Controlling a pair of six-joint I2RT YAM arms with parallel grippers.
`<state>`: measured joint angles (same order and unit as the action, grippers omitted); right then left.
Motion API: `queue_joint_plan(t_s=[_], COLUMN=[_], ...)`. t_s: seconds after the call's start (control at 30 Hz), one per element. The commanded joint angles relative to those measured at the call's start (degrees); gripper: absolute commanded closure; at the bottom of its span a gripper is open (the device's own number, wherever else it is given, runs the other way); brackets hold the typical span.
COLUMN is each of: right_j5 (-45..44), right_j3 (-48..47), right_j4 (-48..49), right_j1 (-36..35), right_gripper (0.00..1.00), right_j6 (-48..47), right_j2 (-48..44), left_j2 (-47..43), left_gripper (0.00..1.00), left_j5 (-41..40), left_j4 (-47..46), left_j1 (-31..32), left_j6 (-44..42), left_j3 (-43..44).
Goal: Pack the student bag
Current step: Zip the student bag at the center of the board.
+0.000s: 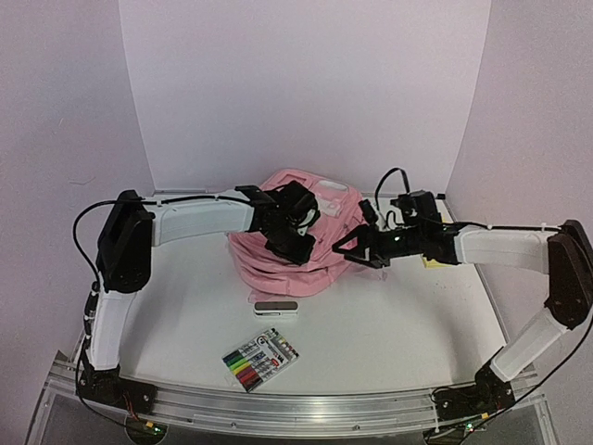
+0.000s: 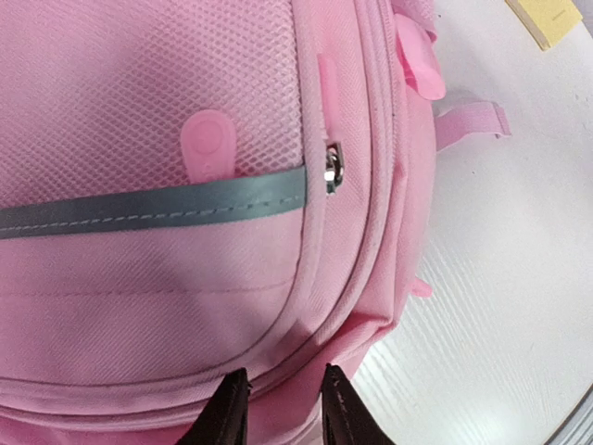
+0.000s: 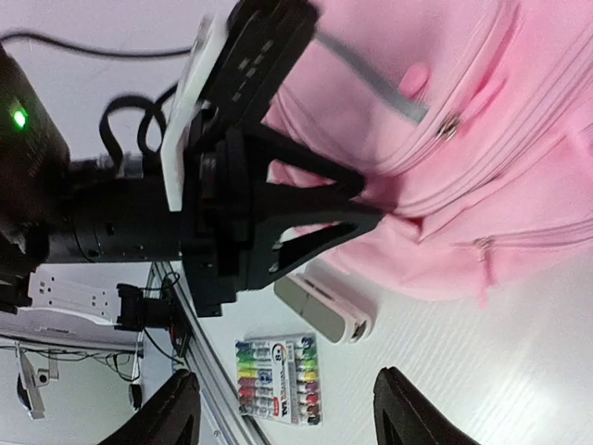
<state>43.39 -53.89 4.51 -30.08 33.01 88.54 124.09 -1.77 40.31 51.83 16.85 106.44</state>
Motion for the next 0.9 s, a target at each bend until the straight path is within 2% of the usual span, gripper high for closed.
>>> queue_joint_plan(t_s=[0.0,0.13,0.27,0.37,0.5,0.63,0.87], right_j5=[-0.68,-1.69,-1.53,-2.09,-2.83,-3.65,-1.89], right_j3=[-2.54,-6.58,-10.47,-13.23,-14.48,-14.96,-16.12], right_j4=[-9.93,-12.31,-12.34,-12.33,-11.47,-9.4,-3.86], right_j1=[5.9,7.42,7.47,7.49,7.64,7.69,8.0], right_gripper=[0.35,0.34,0.33,0.32,0.29,0.27,0.25], right_j6=[-10.6,-14.11,-14.21,-13.66,-11.87,-10.28,-6.65], right_j2=[0.29,6.16,11.87,15.39,18.78,21.8,25.84], left_j2=[-9.26,-10.94,-10.31,-6.38,0.53,4.3,10.5], left_gripper=[0.64,0.58,0.54,0.5,0.49,0.48,0.48], left_j5=[-1.83,-1.81,0.41,0.72,-0.03,-1.22,-2.88], left_j4=[-4.67,-2.24,-2.88,-2.5,-0.19,-0.99,1.58], left_j1=[0.4,3.07,5.7,7.77,9.13,9.25,9.25], left_j6=[0.66,1.58,7.11,11.93,17.43,22.64,26.73], left_j3=[-2.39,-3.6,-3.95,-1.05,6.31,9.47,15.59])
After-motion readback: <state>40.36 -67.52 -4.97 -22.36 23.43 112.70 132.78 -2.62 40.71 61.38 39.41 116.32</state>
